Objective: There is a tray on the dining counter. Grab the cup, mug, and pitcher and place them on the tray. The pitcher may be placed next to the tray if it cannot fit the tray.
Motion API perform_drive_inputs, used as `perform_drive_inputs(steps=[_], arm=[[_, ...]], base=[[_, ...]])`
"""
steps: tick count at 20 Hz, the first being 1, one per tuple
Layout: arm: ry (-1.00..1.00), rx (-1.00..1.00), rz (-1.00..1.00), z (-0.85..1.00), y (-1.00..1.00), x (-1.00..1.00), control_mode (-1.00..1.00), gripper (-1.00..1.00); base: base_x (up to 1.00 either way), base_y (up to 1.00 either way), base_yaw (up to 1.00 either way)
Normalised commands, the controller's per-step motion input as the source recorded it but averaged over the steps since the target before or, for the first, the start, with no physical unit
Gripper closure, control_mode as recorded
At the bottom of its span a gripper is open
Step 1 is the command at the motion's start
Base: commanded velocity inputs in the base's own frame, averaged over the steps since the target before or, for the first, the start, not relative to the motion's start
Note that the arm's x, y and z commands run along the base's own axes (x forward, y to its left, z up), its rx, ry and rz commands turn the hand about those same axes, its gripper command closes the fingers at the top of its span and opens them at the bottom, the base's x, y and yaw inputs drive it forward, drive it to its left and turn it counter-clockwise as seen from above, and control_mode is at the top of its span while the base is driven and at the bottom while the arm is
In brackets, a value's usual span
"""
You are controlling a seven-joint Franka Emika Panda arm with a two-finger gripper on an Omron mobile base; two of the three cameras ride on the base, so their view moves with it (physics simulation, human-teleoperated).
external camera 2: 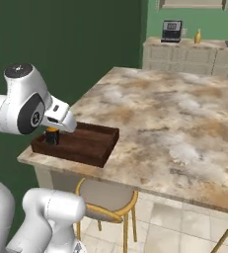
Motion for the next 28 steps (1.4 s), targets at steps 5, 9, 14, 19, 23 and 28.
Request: perform_drive_inputs(steps=[5,9,14,19,23,28], arm=[[0.0,0.0,0.0,0.0,0.0,0.0,1.0,-1.0],[0.0,0.0,0.0,0.0,0.0,0.0,1.0,-1.0],[0.0,0.0,0.0,0.0,0.0,0.0,1.0,-1.0],[0.0,0.0,0.0,0.0,0.0,0.0,1.0,-1.0],[0.0,0.0,0.0,0.0,0.0,0.0,1.0,-1.0],[0.0,0.0,0.0,0.0,0.0,0.0,1.0,-1.0]], base=[[-0.36,0.0,-0.81],[-0.33,0.0,-0.84],[-0.17,0.0,-0.85],[-0.06,0.0,-0.84],[0.0,0.0,-0.85],[0.0,-0.07,-0.72]])
